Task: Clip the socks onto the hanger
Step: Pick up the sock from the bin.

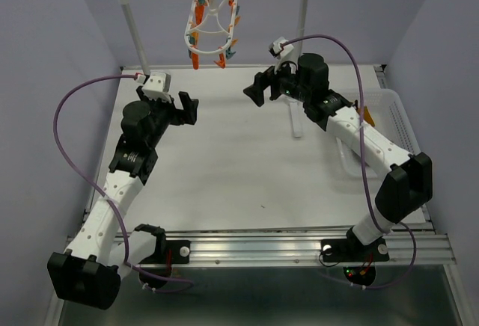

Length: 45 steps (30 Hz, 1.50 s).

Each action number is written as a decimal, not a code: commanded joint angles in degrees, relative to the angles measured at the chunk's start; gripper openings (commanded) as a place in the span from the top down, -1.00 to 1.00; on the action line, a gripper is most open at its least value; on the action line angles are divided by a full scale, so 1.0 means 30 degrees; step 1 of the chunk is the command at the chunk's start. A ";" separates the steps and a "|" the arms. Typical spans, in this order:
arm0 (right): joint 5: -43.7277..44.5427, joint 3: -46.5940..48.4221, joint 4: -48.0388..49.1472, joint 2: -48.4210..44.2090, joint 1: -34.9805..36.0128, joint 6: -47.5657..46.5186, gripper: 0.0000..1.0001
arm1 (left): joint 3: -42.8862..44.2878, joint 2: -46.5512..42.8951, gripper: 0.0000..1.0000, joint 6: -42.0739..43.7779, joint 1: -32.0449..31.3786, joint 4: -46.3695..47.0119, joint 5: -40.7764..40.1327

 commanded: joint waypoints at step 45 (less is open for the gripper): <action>0.9518 -0.3381 -0.5768 0.1020 -1.3972 0.7128 -0.75 | -0.0595 0.0431 -0.98 -0.0324 0.0023 0.1365 0.1673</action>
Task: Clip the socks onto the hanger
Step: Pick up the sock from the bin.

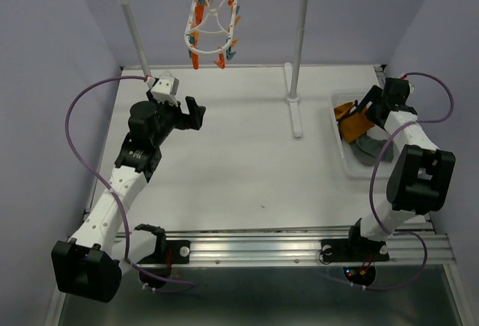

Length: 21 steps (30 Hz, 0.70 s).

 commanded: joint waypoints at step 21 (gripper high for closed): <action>-0.0306 0.1728 0.1619 0.2525 -0.0042 -0.0302 -0.32 | 0.0251 -0.0370 -0.98 -0.0341 0.0023 0.0817 -0.0641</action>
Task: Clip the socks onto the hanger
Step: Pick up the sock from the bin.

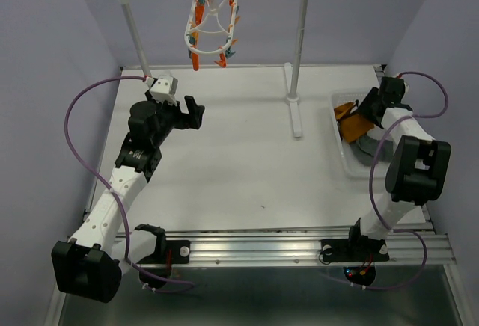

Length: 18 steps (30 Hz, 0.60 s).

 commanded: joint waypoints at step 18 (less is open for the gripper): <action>0.0662 0.0314 0.1433 -0.1450 -0.0049 -0.1253 0.67 | 0.0046 -0.0136 -0.98 -0.0357 -0.0006 0.1132 -0.0518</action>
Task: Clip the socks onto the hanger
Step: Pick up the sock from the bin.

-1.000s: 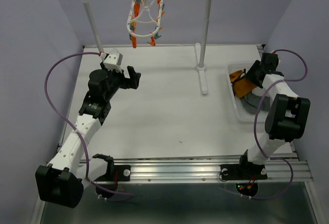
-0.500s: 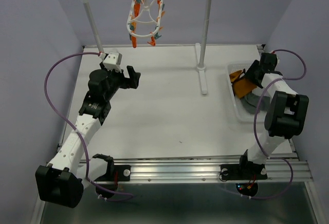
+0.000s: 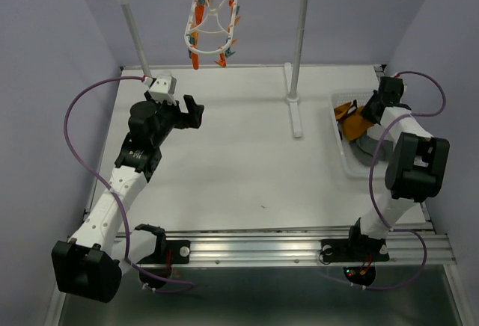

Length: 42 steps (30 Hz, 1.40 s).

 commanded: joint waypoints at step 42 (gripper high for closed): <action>-0.4098 0.1852 0.7236 -0.9074 0.9059 0.2383 0.99 | 0.3802 0.8886 -0.98 -1.3749 -0.4165 0.8591 0.7537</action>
